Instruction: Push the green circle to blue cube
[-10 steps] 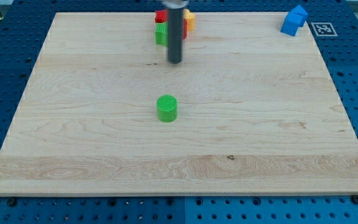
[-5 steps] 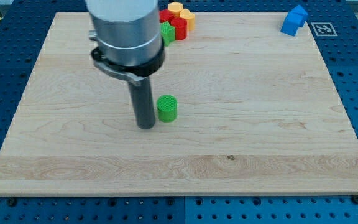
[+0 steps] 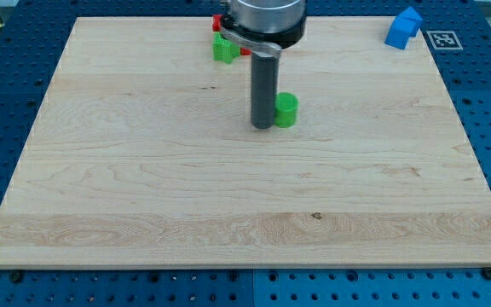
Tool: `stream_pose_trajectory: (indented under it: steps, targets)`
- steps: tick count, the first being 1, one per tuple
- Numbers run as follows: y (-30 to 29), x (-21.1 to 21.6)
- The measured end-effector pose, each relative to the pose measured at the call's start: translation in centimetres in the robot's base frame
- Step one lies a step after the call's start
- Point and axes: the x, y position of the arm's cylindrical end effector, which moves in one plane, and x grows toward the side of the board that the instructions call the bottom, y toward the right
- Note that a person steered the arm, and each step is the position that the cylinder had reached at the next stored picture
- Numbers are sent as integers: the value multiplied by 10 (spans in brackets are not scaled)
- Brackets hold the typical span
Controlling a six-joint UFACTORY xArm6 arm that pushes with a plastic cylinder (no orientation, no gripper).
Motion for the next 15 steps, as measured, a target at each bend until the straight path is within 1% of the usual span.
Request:
stream_pose_trajectory:
  steps: [4,5,8,13,15]
  targets:
    - [93,-35]
    - [112,-50]
    - [156,-114]
    - [161,-161]
    - [161,-190]
